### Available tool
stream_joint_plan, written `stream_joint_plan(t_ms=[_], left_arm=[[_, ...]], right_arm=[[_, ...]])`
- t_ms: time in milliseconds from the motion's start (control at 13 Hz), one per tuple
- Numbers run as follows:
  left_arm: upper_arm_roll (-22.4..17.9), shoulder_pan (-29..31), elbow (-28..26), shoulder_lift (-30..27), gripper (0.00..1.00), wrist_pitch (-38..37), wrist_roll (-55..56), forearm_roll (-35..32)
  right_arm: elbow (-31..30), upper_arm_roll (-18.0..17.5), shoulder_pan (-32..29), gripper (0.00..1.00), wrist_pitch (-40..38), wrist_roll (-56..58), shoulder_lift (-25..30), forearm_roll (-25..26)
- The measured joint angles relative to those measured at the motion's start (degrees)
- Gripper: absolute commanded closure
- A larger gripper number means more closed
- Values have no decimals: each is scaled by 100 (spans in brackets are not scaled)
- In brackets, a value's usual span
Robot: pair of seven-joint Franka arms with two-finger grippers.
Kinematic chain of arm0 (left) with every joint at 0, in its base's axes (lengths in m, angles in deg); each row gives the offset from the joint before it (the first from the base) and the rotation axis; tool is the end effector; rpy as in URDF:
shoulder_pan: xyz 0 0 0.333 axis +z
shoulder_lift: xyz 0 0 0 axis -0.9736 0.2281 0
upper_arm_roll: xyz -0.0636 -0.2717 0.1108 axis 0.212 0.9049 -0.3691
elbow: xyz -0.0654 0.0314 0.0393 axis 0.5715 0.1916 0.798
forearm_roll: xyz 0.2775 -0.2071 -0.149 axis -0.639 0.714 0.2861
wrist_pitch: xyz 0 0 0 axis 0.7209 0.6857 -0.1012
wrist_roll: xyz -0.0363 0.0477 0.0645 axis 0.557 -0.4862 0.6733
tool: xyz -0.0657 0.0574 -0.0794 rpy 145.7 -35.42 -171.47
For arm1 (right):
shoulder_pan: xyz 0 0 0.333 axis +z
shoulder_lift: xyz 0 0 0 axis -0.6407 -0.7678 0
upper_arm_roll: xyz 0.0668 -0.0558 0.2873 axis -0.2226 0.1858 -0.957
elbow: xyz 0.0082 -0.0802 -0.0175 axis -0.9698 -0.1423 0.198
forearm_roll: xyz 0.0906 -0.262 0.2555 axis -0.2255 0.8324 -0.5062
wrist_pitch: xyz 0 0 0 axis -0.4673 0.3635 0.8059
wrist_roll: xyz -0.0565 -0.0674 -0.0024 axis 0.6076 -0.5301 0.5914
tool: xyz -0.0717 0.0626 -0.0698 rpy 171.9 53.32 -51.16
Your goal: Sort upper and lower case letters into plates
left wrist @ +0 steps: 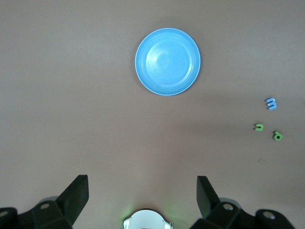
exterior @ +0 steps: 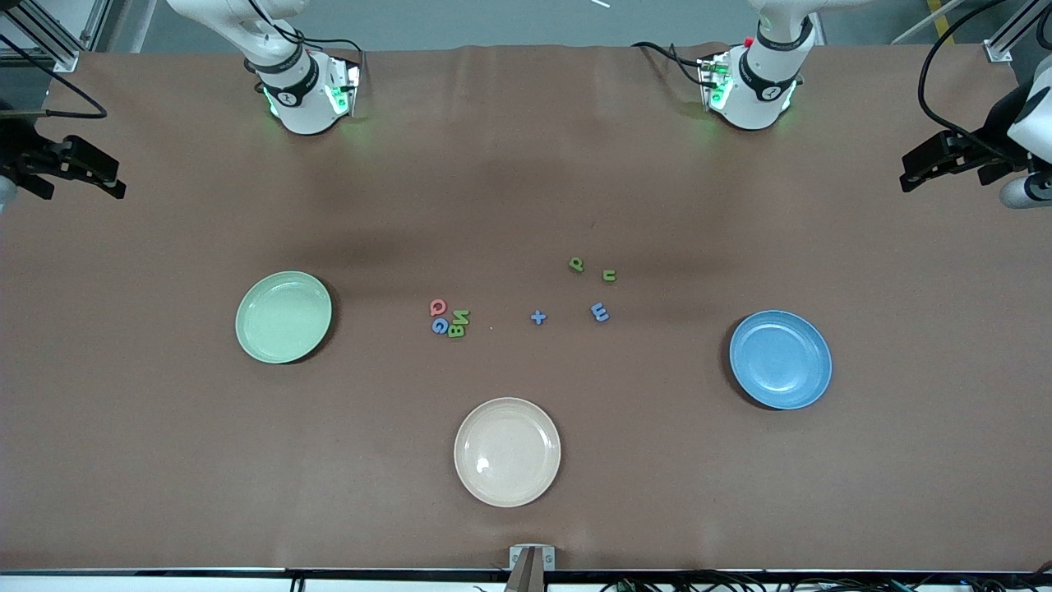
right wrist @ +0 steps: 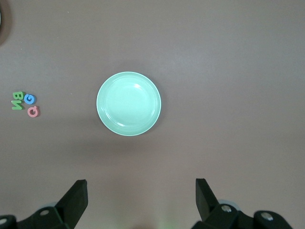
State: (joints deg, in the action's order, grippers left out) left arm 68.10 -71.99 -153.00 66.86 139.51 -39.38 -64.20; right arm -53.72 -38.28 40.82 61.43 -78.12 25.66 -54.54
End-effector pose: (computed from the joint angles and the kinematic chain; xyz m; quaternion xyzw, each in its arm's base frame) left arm 0.5107 -0.0340 0.6213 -0.9985 -0.0261 0.0437 0.0214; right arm 0.4893 -0.0382 0.5959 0.9999 0.0023 -0.0117 0.0045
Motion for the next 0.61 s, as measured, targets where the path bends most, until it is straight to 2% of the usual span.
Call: stream_joint_plan(t_ms=[384,614], left_arm=[[30,-58,44,41,0,30,0,0],[135,-81,65,306,0,191,0,22]], right_arm=[[0,0,0,0,0,10,0,0],[-2,-1,0,0,0,10,0,0]])
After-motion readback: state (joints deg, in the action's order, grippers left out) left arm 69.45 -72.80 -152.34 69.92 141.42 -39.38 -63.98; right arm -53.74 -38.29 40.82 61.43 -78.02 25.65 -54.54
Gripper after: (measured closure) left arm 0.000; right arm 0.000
